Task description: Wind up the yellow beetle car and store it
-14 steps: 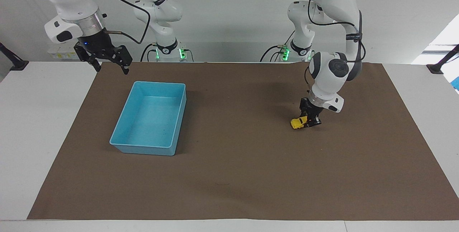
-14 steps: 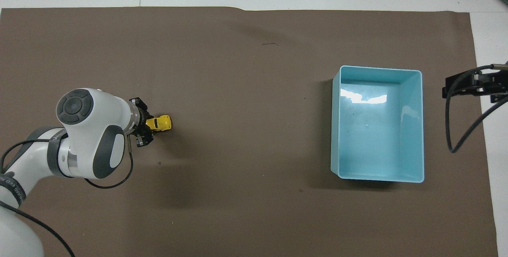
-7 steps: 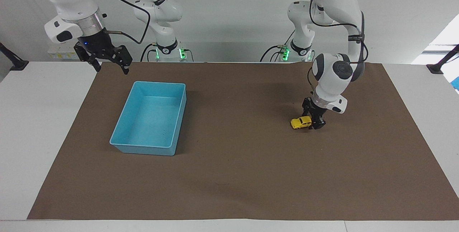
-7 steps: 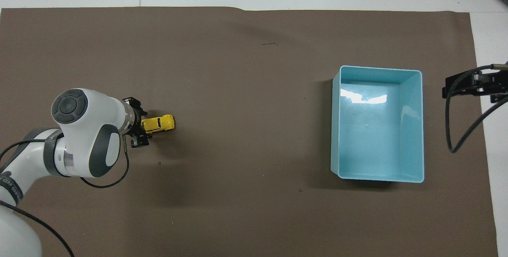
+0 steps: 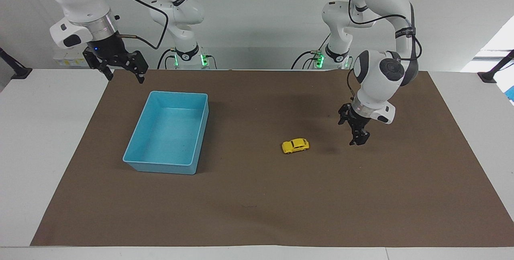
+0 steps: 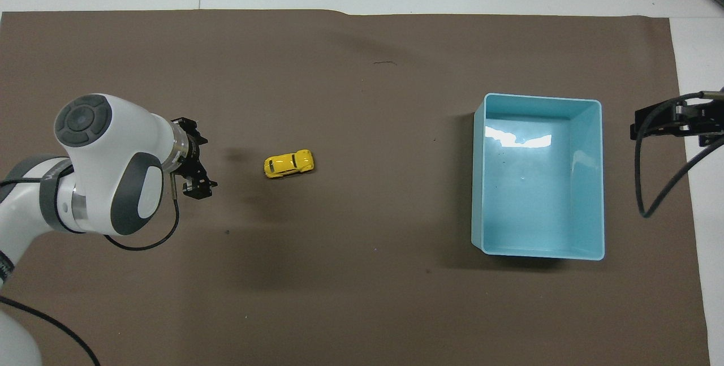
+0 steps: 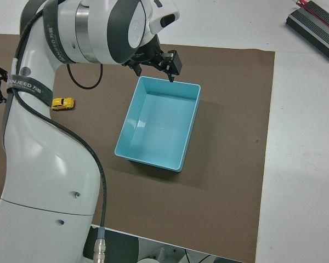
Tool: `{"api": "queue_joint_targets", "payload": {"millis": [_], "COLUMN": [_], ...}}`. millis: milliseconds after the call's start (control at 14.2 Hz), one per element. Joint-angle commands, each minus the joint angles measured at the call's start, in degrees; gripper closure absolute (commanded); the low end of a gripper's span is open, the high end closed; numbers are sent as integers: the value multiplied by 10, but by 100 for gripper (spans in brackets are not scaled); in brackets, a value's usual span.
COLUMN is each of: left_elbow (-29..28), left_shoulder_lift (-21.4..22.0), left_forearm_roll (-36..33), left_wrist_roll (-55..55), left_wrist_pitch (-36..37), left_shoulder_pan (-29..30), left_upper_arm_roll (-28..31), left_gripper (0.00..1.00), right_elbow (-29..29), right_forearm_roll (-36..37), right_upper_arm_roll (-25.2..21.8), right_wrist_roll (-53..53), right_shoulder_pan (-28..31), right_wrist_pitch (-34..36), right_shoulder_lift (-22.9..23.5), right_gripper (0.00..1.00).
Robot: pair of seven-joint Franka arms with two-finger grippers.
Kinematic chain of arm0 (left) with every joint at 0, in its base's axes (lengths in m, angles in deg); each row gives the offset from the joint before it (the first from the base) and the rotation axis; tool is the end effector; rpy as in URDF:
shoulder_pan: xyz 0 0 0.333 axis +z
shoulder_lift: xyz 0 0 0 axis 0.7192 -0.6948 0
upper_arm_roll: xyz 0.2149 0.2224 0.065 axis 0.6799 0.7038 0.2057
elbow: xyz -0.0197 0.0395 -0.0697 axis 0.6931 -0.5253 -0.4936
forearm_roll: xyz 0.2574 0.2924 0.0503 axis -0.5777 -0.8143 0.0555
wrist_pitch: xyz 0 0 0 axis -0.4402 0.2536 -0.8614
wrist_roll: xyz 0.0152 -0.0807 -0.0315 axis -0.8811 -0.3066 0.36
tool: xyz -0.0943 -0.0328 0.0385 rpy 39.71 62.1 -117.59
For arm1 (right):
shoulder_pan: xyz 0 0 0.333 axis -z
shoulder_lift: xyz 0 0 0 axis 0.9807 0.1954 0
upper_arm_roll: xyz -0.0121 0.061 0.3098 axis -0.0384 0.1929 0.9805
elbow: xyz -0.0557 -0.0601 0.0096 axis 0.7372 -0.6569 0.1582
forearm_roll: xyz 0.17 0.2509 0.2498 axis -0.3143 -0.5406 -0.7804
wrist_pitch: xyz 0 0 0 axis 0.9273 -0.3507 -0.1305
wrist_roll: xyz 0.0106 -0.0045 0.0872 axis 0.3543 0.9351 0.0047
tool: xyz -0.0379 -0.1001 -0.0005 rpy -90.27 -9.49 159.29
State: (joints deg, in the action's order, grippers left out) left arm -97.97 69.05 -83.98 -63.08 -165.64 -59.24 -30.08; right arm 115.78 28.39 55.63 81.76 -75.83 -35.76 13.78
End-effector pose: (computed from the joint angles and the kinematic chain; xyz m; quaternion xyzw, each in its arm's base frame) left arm 0.5714 -0.1355 0.3801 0.6300 0.7754 -0.0232 0.0357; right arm 0.5635 -0.0114 0.6392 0.9980 -0.0620 0.0022 0.0138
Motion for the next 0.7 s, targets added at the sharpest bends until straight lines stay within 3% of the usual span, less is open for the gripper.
{"api": "queue_joint_targets", "payload": {"millis": [0,632], "left_elbow": [18,95], "left_shoulder_lift": [-2,45], "left_forearm_roll": [-2,-3], "left_wrist_roll": [-9,3], "left_wrist_pitch": [16,26], "left_shoulder_pan": [-6,-6], "left_upper_arm_roll": [5,3], "left_gripper": [0,0], "right_elbow": [10,10], "right_forearm_roll": [3,3], "right_upper_arm_roll": [5,5], "right_wrist_roll": [4,4], "right_shoulder_pan": [4,4], "right_wrist_pitch": [-8,-8], "right_shoulder_lift": [-7,-7], "right_gripper": [0,0]}}
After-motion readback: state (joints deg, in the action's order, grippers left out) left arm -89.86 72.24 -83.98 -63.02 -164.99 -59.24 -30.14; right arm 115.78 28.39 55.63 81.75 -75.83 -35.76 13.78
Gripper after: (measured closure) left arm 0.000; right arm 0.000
